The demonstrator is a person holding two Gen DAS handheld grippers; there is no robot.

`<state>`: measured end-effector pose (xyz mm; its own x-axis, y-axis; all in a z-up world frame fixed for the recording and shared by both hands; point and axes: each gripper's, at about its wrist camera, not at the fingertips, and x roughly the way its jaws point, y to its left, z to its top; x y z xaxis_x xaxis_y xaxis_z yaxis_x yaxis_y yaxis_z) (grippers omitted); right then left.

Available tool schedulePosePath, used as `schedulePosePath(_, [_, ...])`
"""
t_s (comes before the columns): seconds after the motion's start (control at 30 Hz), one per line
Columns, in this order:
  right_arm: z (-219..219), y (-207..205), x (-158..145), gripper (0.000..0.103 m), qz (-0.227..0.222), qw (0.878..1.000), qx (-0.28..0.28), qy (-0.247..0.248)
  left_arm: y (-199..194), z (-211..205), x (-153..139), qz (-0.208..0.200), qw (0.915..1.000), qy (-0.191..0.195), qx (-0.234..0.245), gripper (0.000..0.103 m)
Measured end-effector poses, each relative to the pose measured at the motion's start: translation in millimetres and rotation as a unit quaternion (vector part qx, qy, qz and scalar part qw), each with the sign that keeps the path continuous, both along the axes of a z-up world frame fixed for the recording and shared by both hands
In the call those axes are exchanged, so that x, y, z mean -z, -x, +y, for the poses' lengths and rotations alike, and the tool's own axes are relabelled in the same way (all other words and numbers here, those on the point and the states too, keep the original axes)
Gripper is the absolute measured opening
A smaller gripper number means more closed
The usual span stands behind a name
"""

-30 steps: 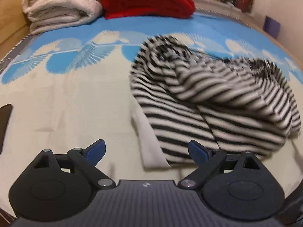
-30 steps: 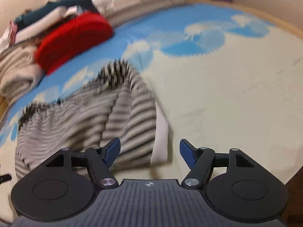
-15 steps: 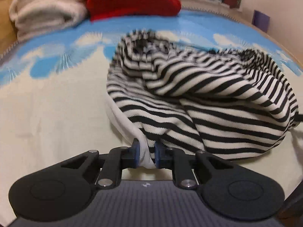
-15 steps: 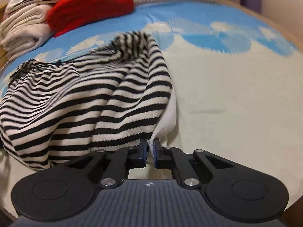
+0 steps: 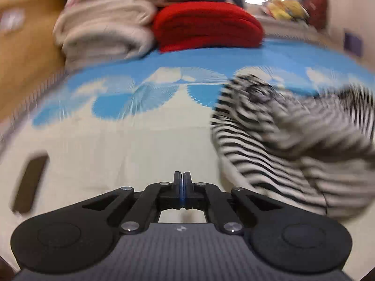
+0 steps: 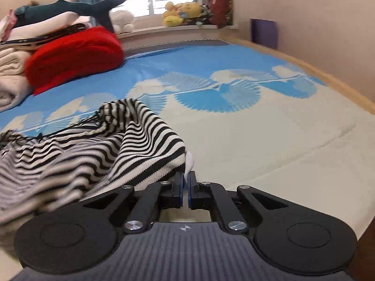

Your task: Fold small clothes

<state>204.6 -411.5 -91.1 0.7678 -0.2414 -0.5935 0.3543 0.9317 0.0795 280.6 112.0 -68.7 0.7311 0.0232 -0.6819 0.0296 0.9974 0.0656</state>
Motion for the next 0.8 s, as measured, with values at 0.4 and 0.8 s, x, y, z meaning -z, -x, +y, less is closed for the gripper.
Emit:
schedulePosePath(0.4, [10.3,-8.8,6.4,0.003,0.03,0.999,-0.009,-0.017,8.9,-26.2,5.9,0.05,0.9815,0.138,0.122,0.089])
schedulePosePath(0.8, [-6.3,15.1,-6.3,0.002,-0.025,0.999,0.015,-0.038,19.2,-44.0,9.4,0.002,0.9933,0.019,0.114,0.009])
